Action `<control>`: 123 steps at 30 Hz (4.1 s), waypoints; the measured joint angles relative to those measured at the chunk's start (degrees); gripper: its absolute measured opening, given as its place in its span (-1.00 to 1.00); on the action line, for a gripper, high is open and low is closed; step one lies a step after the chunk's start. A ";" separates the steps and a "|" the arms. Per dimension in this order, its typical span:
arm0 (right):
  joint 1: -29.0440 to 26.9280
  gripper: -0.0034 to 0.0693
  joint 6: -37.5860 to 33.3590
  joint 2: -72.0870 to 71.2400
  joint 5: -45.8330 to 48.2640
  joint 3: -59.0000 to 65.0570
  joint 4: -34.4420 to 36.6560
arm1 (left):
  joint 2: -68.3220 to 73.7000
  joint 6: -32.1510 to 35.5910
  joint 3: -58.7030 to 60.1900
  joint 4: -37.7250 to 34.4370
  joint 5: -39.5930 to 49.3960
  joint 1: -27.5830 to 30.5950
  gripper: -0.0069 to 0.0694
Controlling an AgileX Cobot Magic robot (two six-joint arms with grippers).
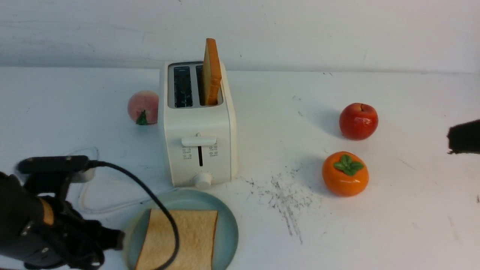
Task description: Take toasted bread from bread machine on white table place on plate.
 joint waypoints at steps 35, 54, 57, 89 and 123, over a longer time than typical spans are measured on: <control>26.89 0.14 10.03 67.40 -27.13 -54.66 -4.83 | -60.87 -11.07 0.05 11.21 31.96 0.00 -0.86; 27.07 -0.72 9.91 40.68 1.21 -55.99 -11.31 | -61.09 -11.07 0.05 18.24 31.92 0.00 -0.86; 28.18 -0.72 9.91 40.59 10.31 -55.83 -11.49 | -61.09 -11.07 0.05 19.12 31.92 0.00 -0.86; 33.79 -0.72 -22.15 55.19 -5.09 -25.82 20.71 | -61.09 -9.64 0.05 20.39 31.89 0.00 -0.86; 30.04 0.43 -9.26 37.46 -1.37 -26.32 -14.62 | -61.09 -8.45 0.05 20.39 31.89 0.00 -0.86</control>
